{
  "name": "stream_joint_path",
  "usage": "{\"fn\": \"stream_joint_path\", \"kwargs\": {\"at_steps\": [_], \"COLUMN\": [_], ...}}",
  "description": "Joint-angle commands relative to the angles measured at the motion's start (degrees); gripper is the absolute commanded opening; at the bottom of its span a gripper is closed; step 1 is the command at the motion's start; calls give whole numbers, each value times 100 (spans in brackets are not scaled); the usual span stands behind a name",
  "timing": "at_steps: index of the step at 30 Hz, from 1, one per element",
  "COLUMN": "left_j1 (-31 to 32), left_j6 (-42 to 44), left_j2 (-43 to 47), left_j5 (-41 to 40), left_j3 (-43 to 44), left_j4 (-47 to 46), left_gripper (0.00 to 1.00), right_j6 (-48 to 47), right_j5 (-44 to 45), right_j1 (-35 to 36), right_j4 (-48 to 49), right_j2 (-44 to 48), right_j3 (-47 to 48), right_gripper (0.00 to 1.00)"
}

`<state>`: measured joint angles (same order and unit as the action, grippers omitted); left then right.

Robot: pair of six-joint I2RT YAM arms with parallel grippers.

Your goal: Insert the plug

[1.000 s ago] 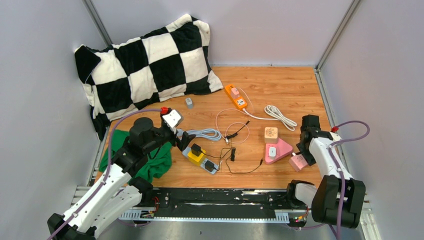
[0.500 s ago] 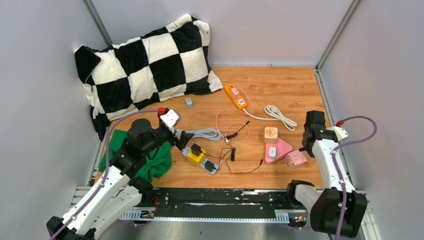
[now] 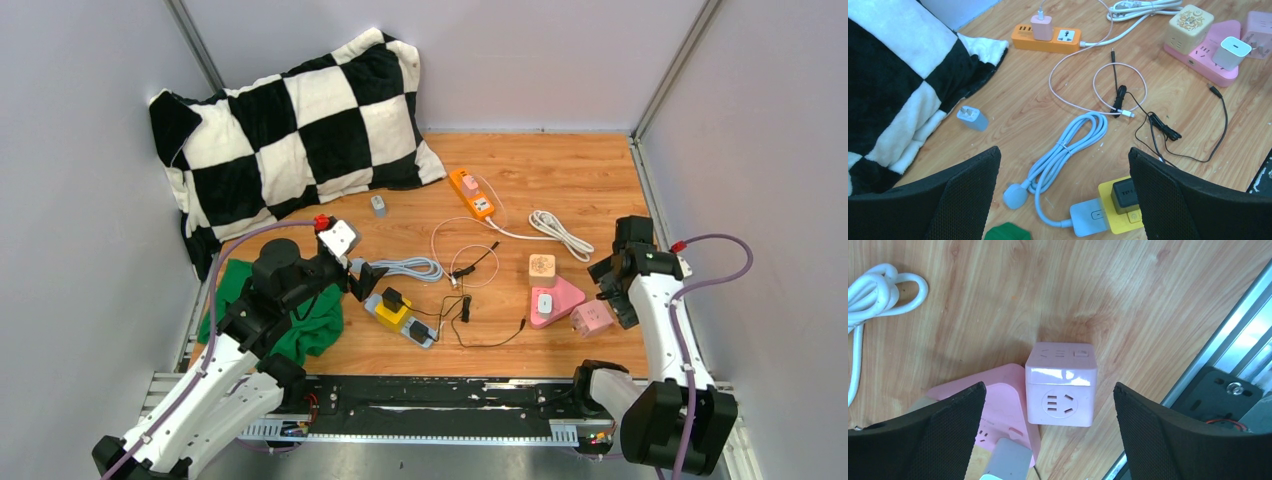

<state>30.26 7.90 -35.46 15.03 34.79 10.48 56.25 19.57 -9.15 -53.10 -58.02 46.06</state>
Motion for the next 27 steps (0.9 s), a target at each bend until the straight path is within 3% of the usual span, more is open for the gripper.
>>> {"fn": "stream_joint_path", "kwargs": {"at_steps": [1,10,20,27], "left_j1": [50,50,50,50], "left_j6": [-43,-36,-43,-34], "left_j2": [87,109,83,80], "left_j5": [79,89,31,59], "left_j3": [-78,-81,-71,-77], "left_j4": [-2,-2,24,16], "left_gripper": [100,100,100,100], "right_j6": [414,801,880,978], "right_j5": [-386,-506,-132,-55], "right_j1": [-75,-78,-74,-78], "right_j4": [-240,-145,197,-150], "right_j2": [-120,-604,-369,-249], "right_j3": [-208,-524,-902,-699], "right_gripper": [96,95,76,83]}}
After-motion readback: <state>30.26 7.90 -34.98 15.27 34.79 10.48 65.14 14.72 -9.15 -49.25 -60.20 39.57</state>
